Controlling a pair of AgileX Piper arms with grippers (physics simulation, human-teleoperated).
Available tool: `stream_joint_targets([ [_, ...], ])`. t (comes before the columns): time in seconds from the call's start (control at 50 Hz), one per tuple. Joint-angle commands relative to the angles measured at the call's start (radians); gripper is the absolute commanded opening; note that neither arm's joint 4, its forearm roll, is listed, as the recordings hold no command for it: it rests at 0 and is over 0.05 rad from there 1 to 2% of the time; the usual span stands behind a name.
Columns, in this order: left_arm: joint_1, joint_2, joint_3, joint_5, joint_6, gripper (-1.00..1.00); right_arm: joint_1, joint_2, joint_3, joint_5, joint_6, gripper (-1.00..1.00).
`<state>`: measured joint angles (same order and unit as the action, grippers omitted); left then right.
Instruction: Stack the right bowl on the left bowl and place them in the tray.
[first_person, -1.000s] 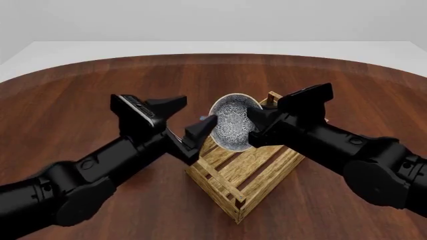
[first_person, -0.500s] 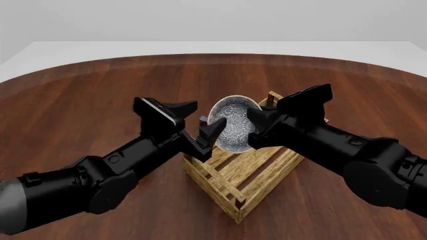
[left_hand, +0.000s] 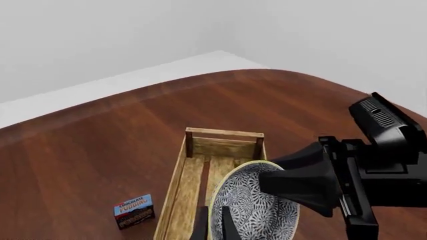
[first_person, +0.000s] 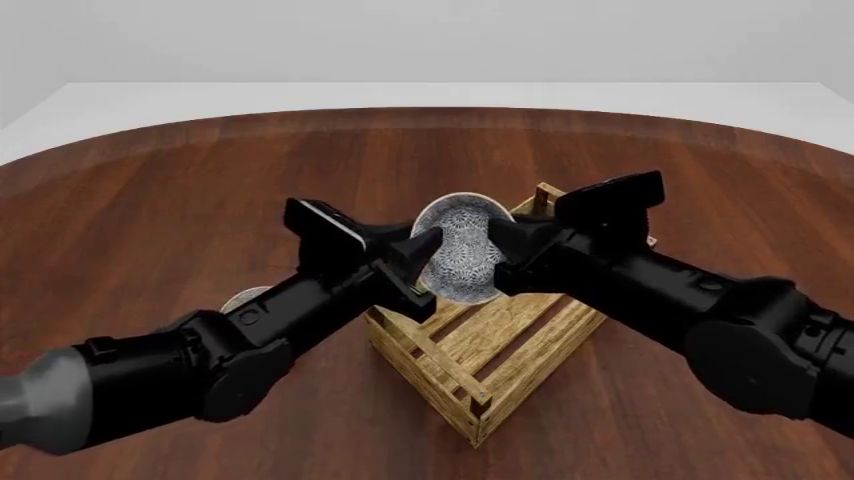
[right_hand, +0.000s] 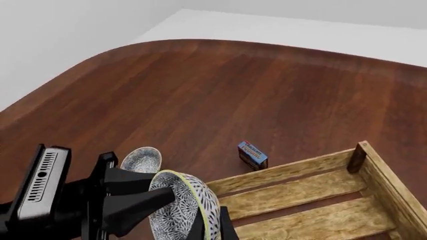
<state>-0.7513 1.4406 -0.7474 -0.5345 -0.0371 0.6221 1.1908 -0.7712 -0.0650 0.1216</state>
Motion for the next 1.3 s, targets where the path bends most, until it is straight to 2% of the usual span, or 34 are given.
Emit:
stream_joint_targets([
  [0.02, 0.012, -0.009, 0.015, 0.004, 0.025, -1.00, -0.004, -0.017, -0.005, 0.004, -0.005, -1.00],
  [0.2, 0.016, -0.016, 0.019, 0.003, 0.032, -1.00, -0.010, -0.023, -0.005, 0.004, -0.004, -1.00],
  [0.22, 0.018, -0.016, 0.019, 0.002, 0.032, -1.00, -0.012, -0.024, -0.005, 0.005, -0.004, 1.00],
  [0.62, 0.055, -0.032, 0.027, 0.002, 0.054, -1.00, -0.006, -0.081, 0.003, 0.030, -0.004, 1.00],
  [1.02, 0.151, -0.067, 0.023, 0.032, 0.084, -1.00, 0.017, -0.195, 0.021, 0.088, -0.005, 1.00],
  [1.3, 0.210, -0.139, 0.040, 0.090, 0.111, -1.00, -0.016, -0.223, 0.031, 0.096, -0.008, 1.00],
])
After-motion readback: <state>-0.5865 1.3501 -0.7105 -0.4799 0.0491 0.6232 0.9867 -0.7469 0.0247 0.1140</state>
